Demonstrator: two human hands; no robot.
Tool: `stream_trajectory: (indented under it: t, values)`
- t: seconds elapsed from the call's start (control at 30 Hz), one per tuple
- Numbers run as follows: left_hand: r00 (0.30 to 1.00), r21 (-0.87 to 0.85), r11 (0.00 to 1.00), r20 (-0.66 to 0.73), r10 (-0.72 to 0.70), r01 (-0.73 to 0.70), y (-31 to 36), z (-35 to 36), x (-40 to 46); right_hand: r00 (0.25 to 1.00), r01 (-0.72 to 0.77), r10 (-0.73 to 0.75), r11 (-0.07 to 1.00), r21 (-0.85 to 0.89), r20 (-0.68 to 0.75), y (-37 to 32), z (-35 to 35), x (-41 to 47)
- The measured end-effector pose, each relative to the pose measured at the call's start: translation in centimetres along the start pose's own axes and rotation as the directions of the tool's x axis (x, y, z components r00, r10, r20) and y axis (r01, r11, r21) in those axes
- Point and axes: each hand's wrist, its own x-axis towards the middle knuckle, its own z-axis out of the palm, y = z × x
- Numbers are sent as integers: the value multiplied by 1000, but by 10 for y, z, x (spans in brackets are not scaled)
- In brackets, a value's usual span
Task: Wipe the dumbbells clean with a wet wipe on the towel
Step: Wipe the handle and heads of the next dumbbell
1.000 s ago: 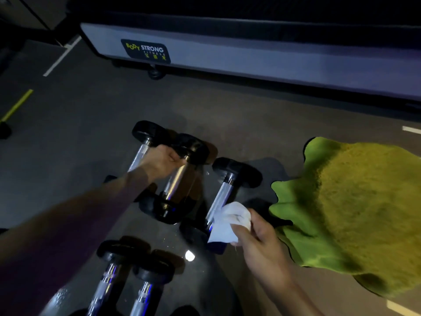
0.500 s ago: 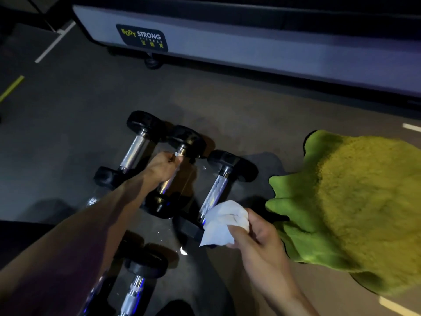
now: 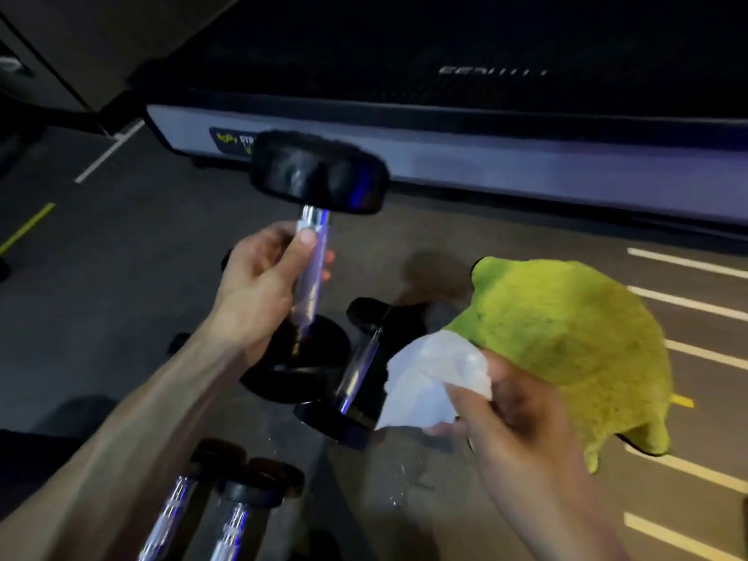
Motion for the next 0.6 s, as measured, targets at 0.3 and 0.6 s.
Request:
stream_trajectory:
  t: [0.3,0.6]
  values:
    - [956,-446,883,166,240,-144,121,138,-39,893,121,-100,992,21,-439,-22,-113,-24]
    - [945,-360,929,265,193,-89,89,201,-57,807,149,-122,989,-1,-579,-16,-142,-38]
